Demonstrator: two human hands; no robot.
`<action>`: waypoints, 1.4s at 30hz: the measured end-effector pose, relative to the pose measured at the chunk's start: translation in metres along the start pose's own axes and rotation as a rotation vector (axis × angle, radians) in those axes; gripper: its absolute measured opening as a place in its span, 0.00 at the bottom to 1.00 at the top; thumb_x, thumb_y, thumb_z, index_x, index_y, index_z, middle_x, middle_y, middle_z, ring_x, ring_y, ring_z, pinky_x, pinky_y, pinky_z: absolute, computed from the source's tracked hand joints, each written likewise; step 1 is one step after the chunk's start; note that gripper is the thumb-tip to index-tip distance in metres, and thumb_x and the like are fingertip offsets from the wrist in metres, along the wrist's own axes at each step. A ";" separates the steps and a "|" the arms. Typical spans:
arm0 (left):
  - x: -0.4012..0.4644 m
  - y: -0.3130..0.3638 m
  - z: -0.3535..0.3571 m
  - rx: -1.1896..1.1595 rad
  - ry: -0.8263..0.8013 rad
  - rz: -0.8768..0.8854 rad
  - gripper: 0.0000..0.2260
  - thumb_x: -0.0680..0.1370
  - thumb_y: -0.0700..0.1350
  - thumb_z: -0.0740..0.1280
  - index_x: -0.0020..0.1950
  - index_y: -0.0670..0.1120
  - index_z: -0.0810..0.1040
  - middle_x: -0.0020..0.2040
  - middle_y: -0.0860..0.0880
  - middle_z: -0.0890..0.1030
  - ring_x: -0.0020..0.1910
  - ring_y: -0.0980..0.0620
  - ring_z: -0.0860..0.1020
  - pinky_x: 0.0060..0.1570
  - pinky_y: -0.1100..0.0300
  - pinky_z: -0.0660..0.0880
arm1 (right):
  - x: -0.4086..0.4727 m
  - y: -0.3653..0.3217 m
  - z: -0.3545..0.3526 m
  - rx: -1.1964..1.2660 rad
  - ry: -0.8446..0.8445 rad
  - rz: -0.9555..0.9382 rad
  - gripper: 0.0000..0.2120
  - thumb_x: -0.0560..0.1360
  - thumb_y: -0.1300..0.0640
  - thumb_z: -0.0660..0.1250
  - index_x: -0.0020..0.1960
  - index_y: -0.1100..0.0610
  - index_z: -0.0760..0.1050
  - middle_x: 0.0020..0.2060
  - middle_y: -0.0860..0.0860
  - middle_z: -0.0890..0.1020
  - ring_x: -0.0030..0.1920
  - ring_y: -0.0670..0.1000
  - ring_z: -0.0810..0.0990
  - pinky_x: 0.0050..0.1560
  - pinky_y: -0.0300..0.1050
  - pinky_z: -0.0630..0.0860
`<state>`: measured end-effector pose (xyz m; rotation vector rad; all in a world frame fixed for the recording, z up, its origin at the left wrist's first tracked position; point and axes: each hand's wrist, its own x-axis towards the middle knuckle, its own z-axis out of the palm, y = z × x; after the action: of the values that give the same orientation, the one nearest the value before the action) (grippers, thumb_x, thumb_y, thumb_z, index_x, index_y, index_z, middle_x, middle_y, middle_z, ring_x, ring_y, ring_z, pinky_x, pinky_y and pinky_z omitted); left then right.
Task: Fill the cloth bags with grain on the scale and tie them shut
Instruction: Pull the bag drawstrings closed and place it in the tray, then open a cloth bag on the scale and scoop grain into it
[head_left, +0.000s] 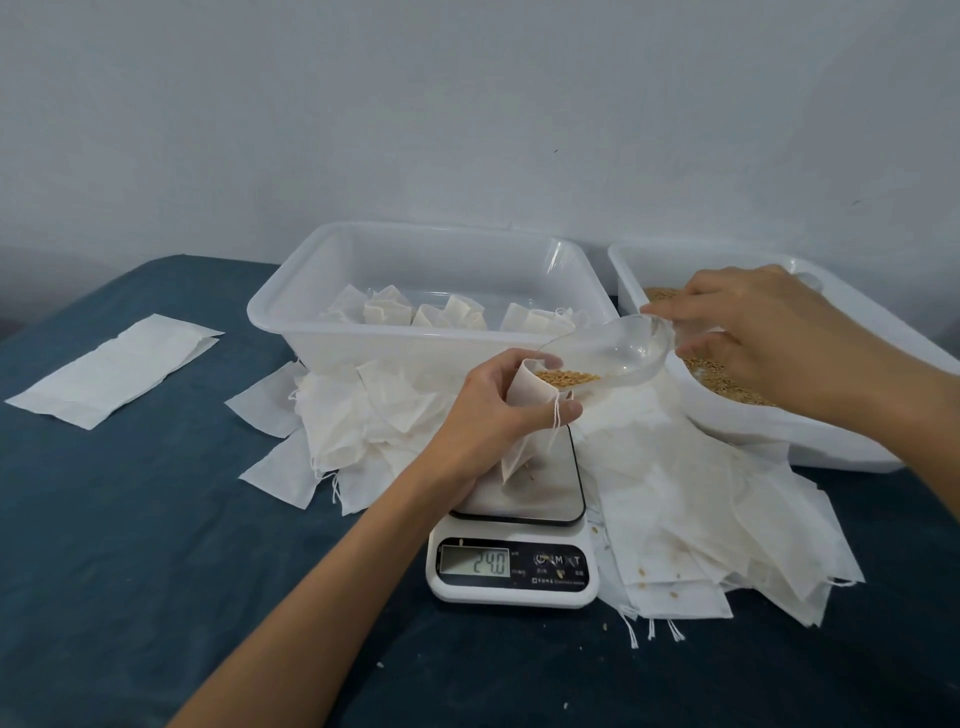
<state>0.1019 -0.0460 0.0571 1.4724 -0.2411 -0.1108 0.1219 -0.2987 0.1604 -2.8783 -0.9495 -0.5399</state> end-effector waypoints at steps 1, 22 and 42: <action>0.000 0.000 0.000 0.002 0.002 0.001 0.19 0.74 0.38 0.79 0.62 0.46 0.81 0.57 0.38 0.84 0.47 0.49 0.82 0.47 0.56 0.80 | -0.002 0.000 0.002 0.043 -0.009 0.025 0.23 0.75 0.67 0.72 0.65 0.47 0.80 0.46 0.50 0.81 0.47 0.56 0.78 0.48 0.48 0.65; 0.004 -0.006 0.000 0.072 0.051 0.092 0.10 0.86 0.44 0.63 0.57 0.44 0.84 0.52 0.47 0.88 0.56 0.48 0.85 0.53 0.60 0.79 | -0.039 0.111 0.061 0.011 -0.249 0.915 0.08 0.77 0.59 0.71 0.51 0.64 0.83 0.47 0.60 0.83 0.44 0.57 0.80 0.44 0.50 0.75; 0.195 0.045 -0.057 0.903 0.285 -0.004 0.17 0.80 0.39 0.71 0.32 0.44 0.71 0.33 0.44 0.68 0.37 0.47 0.67 0.40 0.54 0.70 | 0.005 -0.056 0.095 0.863 0.478 0.388 0.07 0.80 0.57 0.67 0.49 0.46 0.81 0.33 0.43 0.82 0.32 0.44 0.80 0.33 0.31 0.70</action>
<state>0.3007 -0.0295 0.1157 2.3575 -0.0449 0.2381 0.1222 -0.2351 0.0709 -1.9474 -0.3796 -0.5569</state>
